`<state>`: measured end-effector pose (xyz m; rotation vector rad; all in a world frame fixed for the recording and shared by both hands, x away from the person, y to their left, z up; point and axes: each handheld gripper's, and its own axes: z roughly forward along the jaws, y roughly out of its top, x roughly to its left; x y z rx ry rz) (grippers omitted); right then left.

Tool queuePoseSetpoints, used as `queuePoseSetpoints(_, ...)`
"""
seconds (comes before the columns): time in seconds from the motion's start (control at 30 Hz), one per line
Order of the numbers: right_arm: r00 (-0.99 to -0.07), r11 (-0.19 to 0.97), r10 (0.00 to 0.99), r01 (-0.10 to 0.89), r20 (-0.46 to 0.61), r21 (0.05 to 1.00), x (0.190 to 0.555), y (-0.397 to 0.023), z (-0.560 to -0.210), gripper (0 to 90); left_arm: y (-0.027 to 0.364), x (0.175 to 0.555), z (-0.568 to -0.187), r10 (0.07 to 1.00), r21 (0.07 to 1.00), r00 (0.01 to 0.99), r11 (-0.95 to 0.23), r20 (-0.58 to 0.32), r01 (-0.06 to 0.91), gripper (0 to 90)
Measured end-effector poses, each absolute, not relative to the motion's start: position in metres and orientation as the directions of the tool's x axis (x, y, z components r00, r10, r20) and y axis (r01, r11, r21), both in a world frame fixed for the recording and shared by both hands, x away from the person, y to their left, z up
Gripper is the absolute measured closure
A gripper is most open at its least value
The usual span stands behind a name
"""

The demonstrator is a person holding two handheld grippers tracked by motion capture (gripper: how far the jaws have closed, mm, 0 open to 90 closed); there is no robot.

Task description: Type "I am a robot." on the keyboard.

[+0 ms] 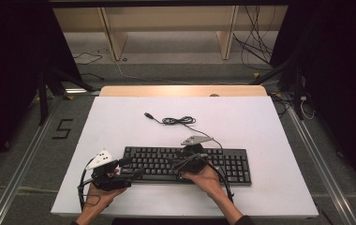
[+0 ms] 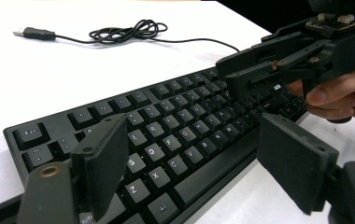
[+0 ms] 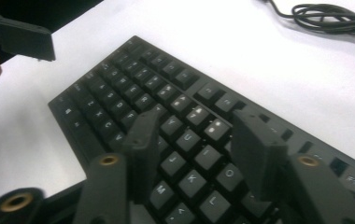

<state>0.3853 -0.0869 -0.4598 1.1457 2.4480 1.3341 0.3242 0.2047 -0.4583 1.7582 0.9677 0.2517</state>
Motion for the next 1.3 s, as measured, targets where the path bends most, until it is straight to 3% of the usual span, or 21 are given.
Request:
queuePoseSetpoints(0.33, -0.691, 0.330, 0.694, 0.554, 0.201, 0.765, 0.387, -0.093, -0.462, 75.8, 0.205, 0.324, -0.458, 0.710, 0.868, 0.649, -0.109, -0.274, 0.485, 24.6)
queuePoseSetpoints(0.6, -0.676, 0.347, 0.713, 0.569, 0.184, 0.746, 0.389, -0.095, -0.467, 87.6, 0.205, 0.324, -0.458, 0.710, 0.868, 0.649, -0.109, -0.273, 0.485, 24.6)
queuePoseSetpoints(1.3, -0.674, 0.380, 0.720, 0.582, 0.164, 0.719, 0.390, -0.093, -0.475, 90.0, 0.205, 0.324, -0.458, 0.711, 0.869, 0.649, -0.108, -0.272, 0.483, 24.6)
